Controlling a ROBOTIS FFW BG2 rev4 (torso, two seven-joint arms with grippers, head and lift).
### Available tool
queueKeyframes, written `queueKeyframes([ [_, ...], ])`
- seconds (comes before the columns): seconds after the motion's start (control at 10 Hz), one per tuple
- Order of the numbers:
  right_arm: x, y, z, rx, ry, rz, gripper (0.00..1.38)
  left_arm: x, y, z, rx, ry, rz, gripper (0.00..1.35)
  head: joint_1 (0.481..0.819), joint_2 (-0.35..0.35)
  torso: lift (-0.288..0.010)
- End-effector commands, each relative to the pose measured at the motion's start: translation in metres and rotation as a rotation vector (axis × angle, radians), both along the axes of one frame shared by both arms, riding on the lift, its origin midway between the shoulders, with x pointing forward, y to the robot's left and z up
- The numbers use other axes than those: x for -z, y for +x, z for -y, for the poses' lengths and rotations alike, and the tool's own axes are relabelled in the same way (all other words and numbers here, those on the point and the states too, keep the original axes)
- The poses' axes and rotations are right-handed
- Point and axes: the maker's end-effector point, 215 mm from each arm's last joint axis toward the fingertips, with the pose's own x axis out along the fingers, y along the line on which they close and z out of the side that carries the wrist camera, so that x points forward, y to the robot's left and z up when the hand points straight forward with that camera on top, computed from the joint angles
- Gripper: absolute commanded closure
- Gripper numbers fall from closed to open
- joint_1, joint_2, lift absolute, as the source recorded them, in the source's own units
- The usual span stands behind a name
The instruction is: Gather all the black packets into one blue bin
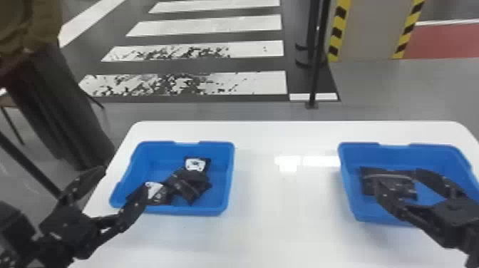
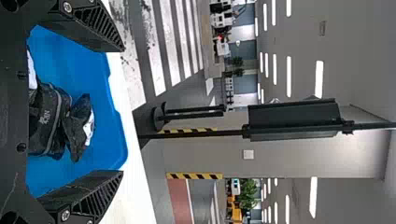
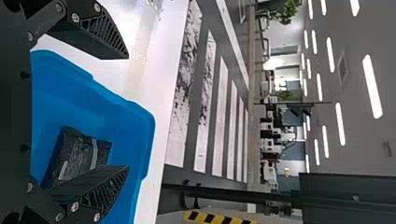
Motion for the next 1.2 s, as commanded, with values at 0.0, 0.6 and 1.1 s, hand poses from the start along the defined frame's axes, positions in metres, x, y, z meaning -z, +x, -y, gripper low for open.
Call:
queueKeyframes([
  [0.0, 0.014, 0.019, 0.008, -0.007, -0.052, -0.078, 0.19, -0.022, -0.023, 0.016, 0.003, 0.006, 0.048, 0.11, 0.695, 0.125, -0.11],
  [0.6, 0.075, 0.082, 0.072, 0.031, -0.119, -0.336, 0.18, -0.013, -0.038, 0.062, 0.053, -0.112, -0.005, 0.11, 0.695, -0.02, -0.11],
  [1.1, 0.118, 0.087, 0.099, 0.053, -0.101, -0.491, 0.2, -0.006, -0.028, 0.073, 0.073, -0.155, -0.019, 0.12, 0.695, -0.094, -0.11],
])
